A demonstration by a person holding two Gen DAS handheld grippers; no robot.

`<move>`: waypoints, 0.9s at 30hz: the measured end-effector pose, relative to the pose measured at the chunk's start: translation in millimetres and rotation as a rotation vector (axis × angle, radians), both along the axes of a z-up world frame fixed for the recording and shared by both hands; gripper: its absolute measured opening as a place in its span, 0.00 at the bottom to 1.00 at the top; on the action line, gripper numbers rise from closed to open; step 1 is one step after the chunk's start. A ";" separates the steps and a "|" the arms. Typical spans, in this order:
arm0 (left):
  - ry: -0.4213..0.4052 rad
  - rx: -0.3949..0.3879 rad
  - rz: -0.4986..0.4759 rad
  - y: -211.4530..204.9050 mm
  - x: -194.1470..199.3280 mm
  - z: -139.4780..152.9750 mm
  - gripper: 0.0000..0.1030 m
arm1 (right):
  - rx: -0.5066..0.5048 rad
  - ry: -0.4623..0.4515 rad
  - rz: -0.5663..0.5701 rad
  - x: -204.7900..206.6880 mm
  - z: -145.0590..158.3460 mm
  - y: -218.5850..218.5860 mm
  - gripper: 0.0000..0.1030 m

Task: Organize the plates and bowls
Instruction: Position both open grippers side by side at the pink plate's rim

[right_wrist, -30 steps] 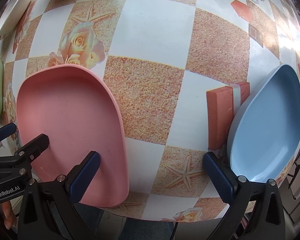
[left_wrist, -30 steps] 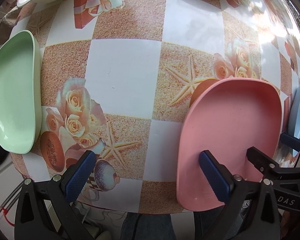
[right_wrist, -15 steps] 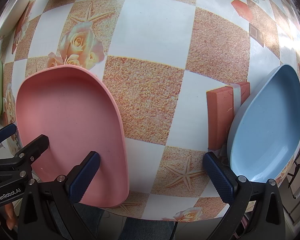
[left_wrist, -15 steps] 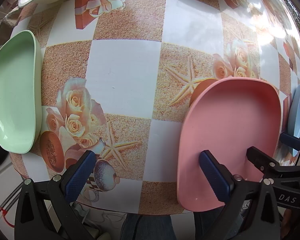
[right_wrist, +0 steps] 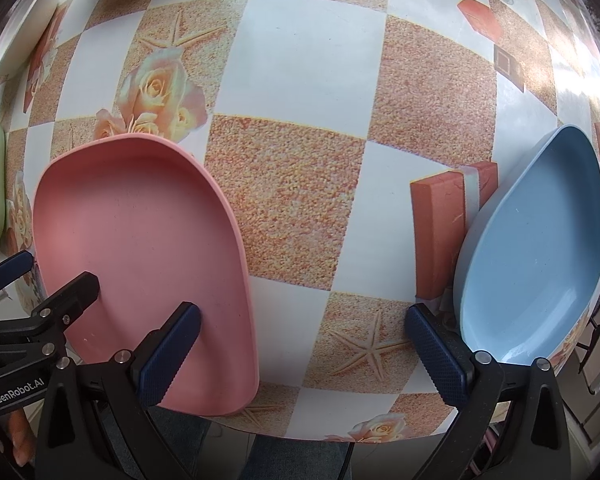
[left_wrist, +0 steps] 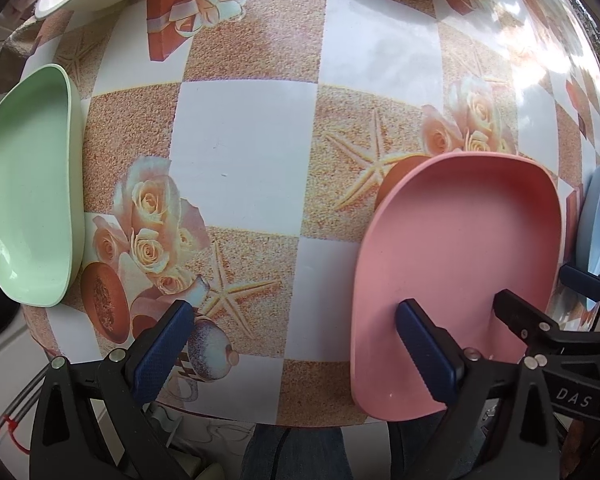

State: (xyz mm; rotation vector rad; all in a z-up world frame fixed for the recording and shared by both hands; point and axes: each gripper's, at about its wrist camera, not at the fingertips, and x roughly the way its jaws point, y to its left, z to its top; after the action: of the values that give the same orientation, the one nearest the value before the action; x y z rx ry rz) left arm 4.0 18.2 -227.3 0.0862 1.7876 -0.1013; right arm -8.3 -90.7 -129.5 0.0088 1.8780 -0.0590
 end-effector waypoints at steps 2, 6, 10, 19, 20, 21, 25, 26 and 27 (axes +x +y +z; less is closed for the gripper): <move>-0.010 0.000 -0.019 -5.0 -0.4 3.6 0.92 | 0.007 -0.007 0.014 -2.7 5.1 3.7 0.91; -0.024 0.016 -0.051 -11.0 0.2 6.9 0.92 | 0.012 -0.011 0.028 -5.8 6.9 3.6 0.91; -0.011 0.007 -0.010 -3.4 0.9 5.7 0.97 | 0.008 -0.010 0.026 -6.3 7.5 1.4 0.91; -0.015 -0.012 0.008 4.2 2.7 5.0 1.00 | 0.006 0.026 0.040 -11.1 0.4 -12.8 1.00; -0.020 -0.013 0.008 5.5 2.4 5.3 1.00 | 0.006 0.030 0.036 -11.5 0.1 -14.6 1.00; -0.025 -0.014 0.008 6.2 1.4 6.2 1.00 | 0.006 0.035 0.036 -11.0 -1.3 -19.0 1.00; -0.044 -0.016 0.009 8.3 -6.8 6.9 1.00 | 0.004 0.036 0.037 -11.6 -2.3 -23.3 1.00; -0.049 -0.017 0.009 8.2 -8.9 7.0 1.00 | 0.004 0.033 0.038 -12.5 -2.4 -25.0 1.00; -0.054 -0.017 0.009 8.4 -11.8 7.0 1.00 | 0.004 0.030 0.039 -13.6 -1.8 -26.7 1.00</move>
State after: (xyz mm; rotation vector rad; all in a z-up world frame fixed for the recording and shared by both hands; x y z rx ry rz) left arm -7.8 26.7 -220.2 0.0679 1.7332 -0.1065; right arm -21.8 -117.4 -131.3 -0.0264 1.9075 -0.0287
